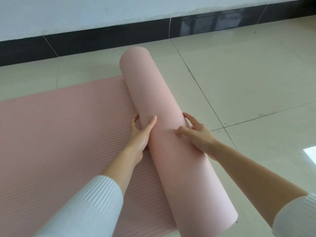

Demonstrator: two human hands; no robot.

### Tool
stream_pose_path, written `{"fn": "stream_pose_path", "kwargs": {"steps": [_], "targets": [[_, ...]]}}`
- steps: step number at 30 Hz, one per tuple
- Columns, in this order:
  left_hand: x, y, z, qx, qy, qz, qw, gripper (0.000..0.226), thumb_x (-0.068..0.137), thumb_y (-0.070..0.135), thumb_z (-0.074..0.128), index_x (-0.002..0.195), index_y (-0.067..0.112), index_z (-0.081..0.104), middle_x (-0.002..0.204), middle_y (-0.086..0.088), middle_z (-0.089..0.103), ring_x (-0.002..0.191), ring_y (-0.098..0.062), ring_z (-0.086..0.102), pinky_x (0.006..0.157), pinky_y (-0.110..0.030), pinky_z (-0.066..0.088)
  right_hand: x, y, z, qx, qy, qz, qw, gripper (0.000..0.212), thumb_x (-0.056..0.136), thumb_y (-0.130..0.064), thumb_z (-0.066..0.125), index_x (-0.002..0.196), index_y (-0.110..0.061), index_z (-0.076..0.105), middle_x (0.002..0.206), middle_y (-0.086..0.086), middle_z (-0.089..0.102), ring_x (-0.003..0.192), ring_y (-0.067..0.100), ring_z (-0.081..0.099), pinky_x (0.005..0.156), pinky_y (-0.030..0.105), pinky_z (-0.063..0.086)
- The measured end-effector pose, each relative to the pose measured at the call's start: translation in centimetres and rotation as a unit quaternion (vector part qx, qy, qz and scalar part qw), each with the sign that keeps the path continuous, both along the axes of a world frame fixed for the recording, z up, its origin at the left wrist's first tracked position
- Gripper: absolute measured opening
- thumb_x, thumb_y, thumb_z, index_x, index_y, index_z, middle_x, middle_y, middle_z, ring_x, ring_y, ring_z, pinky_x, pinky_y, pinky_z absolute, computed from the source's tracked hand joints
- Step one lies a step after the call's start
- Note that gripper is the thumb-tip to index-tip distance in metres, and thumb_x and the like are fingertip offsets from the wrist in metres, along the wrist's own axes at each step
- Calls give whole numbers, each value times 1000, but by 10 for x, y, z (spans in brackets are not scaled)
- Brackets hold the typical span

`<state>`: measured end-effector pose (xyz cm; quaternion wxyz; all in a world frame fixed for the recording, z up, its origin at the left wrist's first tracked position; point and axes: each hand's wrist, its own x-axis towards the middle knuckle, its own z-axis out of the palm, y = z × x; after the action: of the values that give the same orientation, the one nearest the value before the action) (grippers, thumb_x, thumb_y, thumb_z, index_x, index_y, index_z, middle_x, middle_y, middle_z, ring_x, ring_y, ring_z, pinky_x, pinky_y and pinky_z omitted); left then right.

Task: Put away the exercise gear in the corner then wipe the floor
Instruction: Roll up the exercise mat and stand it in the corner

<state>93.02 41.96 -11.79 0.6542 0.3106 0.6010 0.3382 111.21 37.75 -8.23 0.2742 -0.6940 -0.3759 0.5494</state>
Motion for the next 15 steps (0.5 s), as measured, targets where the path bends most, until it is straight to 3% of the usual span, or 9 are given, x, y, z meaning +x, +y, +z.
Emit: {"fn": "stream_pose_path", "kwargs": {"steps": [3,6,7,8,10,12,15], "targets": [[-4,-8,-3,13,6,8,1000,77,73,58,72,138,47,33,120,15,63,105,-10,64,94,-40,51,-7,0,2,-7,-6,-19,1000,86,72,-44,73,145,-33,29,126,-4,50,100,12,57,75,26,45],[-21,-15,-1,18,83,17,996,87,67,71,67,141,38,36,126,9,57,111,-13,59,97,-37,48,-20,3,6,-22,-12,-61,998,90,62,-64,67,138,-22,42,130,-4,50,115,20,51,98,38,41],[-31,-17,-1,16,119,22,992,92,60,78,64,138,36,39,127,5,57,112,-17,59,97,-40,49,-25,3,9,-20,-10,-55,998,90,59,-67,64,133,-18,48,127,-3,53,112,20,53,98,39,42],[-42,-18,-2,15,153,32,988,92,55,81,62,131,33,45,125,0,59,109,-21,61,95,-43,50,-32,5,14,-12,-9,-42,999,84,61,-66,62,126,-13,55,119,-2,57,102,20,55,93,37,44],[-66,-21,-2,10,185,61,981,59,68,67,65,108,25,55,107,-5,65,87,-22,67,85,-40,55,-49,6,24,24,-18,-14,999,65,77,-56,60,111,0,62,96,2,58,78,19,52,74,32,42],[-88,-26,7,-9,159,86,984,22,89,38,62,91,16,60,85,-6,68,59,-16,66,64,-30,56,-69,5,32,71,-75,37,994,48,87,-50,57,102,-6,67,90,1,59,75,16,51,70,29,42],[-119,-37,14,-80,87,71,990,31,97,36,50,85,12,65,76,-6,70,56,-16,65,49,-24,52,-103,0,38,133,-192,153,960,32,89,-58,49,104,-36,68,109,-9,50,106,8,35,96,33,33]]}}
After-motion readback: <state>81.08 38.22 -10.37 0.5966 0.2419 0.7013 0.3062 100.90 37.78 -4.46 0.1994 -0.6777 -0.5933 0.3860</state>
